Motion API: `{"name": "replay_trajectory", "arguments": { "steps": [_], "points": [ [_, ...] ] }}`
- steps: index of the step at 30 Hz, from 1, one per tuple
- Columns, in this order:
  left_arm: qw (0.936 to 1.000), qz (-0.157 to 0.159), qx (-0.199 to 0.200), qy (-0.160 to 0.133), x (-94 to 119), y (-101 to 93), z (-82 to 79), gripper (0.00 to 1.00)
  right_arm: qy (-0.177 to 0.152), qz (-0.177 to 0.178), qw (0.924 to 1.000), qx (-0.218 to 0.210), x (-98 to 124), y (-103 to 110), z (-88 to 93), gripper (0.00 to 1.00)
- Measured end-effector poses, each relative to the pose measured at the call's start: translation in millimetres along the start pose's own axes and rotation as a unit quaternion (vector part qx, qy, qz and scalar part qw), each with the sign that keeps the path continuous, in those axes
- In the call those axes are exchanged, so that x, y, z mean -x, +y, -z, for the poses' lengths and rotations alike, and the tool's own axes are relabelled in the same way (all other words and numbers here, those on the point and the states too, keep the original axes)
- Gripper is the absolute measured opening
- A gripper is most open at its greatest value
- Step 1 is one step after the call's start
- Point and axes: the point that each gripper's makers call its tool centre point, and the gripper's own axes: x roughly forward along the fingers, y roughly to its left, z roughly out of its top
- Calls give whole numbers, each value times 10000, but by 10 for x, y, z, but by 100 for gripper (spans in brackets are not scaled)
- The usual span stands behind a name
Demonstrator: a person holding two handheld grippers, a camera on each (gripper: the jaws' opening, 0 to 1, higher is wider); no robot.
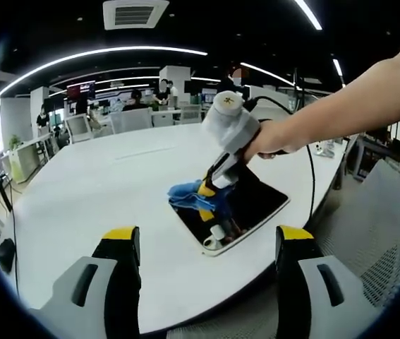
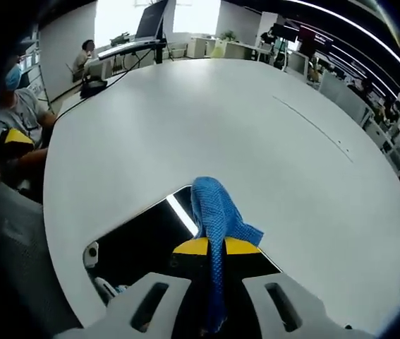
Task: Wipe the mirror surface with the cleaning cloth until all visible marks leave the cleaned area.
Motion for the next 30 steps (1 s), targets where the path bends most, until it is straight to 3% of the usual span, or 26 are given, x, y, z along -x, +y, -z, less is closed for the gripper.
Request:
{"name": "replay_trajectory", "arguments": {
  "steps": [30],
  "points": [
    [10000, -8, 26, -17, 14, -6, -4, 76, -37, -256, 9996, 120, 247, 467, 218, 0]
  ]
}}
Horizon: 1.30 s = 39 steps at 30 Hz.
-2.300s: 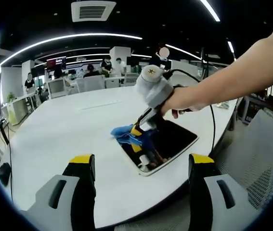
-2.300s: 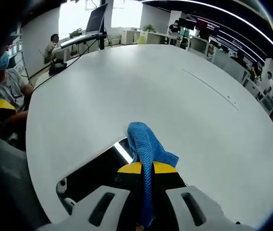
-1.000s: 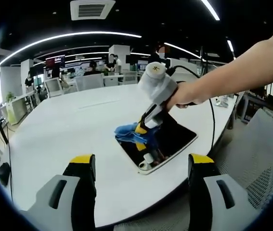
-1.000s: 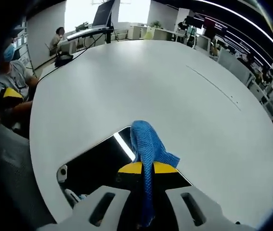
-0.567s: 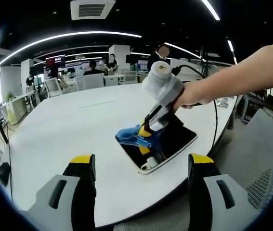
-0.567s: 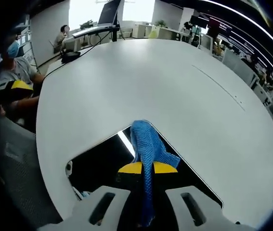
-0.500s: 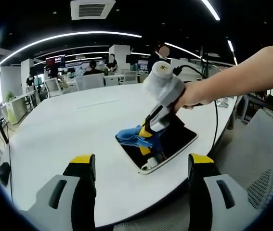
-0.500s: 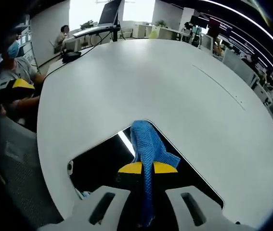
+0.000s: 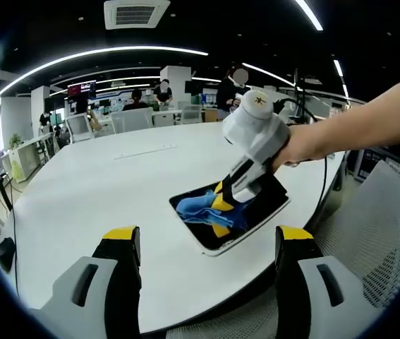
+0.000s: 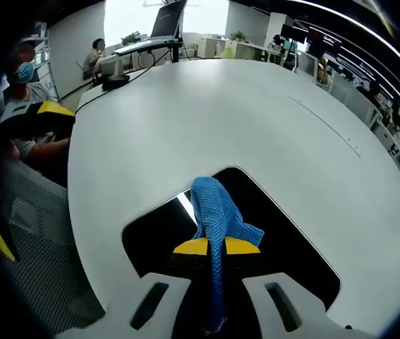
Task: Wipe the mirror surface with the cleaning cloth until all visible marks leave the cleaned area.
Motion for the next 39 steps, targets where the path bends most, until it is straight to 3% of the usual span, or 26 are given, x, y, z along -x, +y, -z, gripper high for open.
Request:
{"name": "replay_trajectory", "arguments": {
  "steps": [39],
  "points": [
    [9999, -6, 44, -91, 11, -1, -21, 76, -158, -360, 9992, -1, 221, 489, 201, 0]
  ]
}}
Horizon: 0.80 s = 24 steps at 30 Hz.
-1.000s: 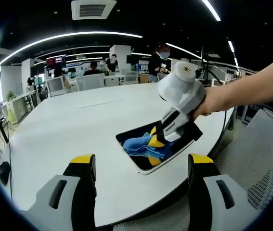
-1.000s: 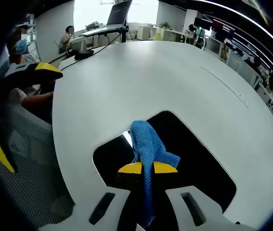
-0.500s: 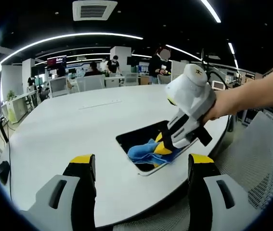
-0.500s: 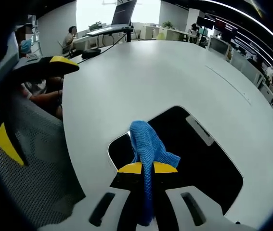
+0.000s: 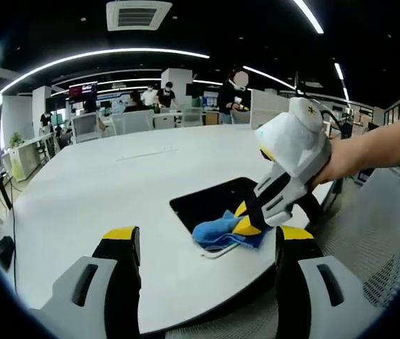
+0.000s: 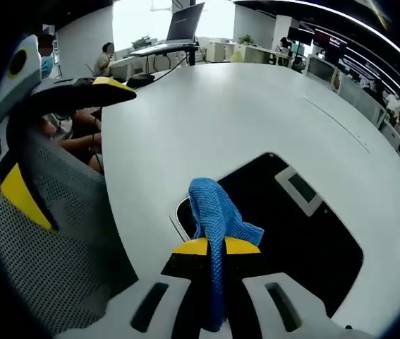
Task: Wipe the mirror surface with the cleaning cloth until all visible marks leave the cleaned area.
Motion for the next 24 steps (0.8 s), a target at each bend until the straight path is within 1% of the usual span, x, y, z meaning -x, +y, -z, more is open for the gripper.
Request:
{"name": "replay_trajectory", "arguments": {
  "steps": [3, 5, 10, 14, 19, 22, 24],
  "points": [
    [10000, -6, 0, 6, 0, 3, 1, 76, -7, -32, 10000, -60, 16, 33, 12, 0],
    [10000, -6, 1, 6, 1, 1, 1, 76, -16, -43, 10000, -19, 22, 58, 26, 0],
    [10000, -3, -2, 21, 2, -1, 4, 76, -56, -10, 10000, -73, 23, 59, 30, 0],
    [10000, -3, -2, 27, 1, 0, 5, 76, -11, -51, 10000, -14, 29, 96, 41, 0],
    [10000, -4, -4, 28, 1, 2, 3, 76, -66, -30, 10000, -32, 31, 90, 39, 0],
    [10000, -2, -3, 29, 1, 2, 3, 76, -93, -11, 10000, 10, 36, 97, 38, 0],
    [10000, -5, -5, 30, 1, 3, 2, 76, -157, -10, 9996, 240, 36, 95, 33, 0]
  ]
}}
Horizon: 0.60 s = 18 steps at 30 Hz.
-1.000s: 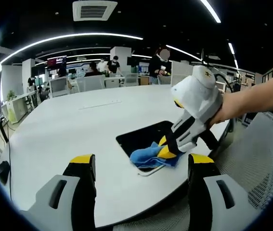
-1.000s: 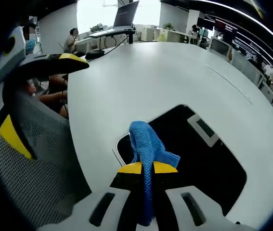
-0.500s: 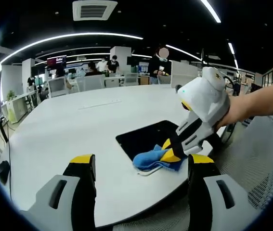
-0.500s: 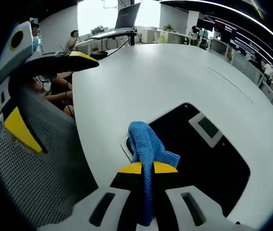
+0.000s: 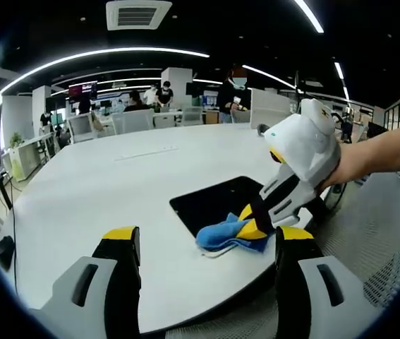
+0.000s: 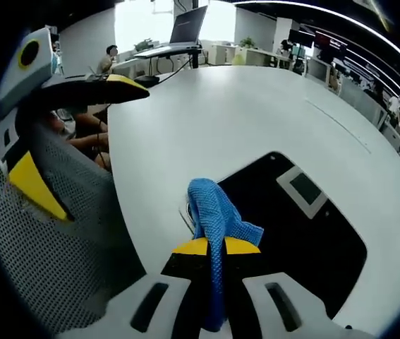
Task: Wipe the mirror surface with the cleaning cloth until all visible marks leave the cleaned area.
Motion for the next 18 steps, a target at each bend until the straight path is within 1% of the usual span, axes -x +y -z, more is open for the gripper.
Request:
{"name": "replay_trajectory", "arguments": {
  "steps": [3, 7, 9, 12, 14, 18],
  "points": [
    [10000, -2, 0, 2, 1, 1, 0, 76, -56, 8, 10000, -59, 5, 0, 4, 0],
    [10000, 0, -1, 7, 2, 1, 0, 76, -100, -6, 9999, 5, 9, -1, -4, 0],
    [10000, 0, -4, 17, 3, 0, 4, 76, -128, -36, 9998, -125, 12, -12, -4, 0],
    [10000, -5, -4, 25, 3, 1, 6, 76, -157, -70, 9998, -118, 12, -11, 0, 0],
    [10000, -6, -4, 26, 2, 1, 6, 76, -123, -9, 9999, -28, 24, -45, 15, 0],
    [10000, -12, -5, 26, 2, 3, 5, 76, -126, -3, 9999, -106, 51, -89, 45, 0]
  ]
}}
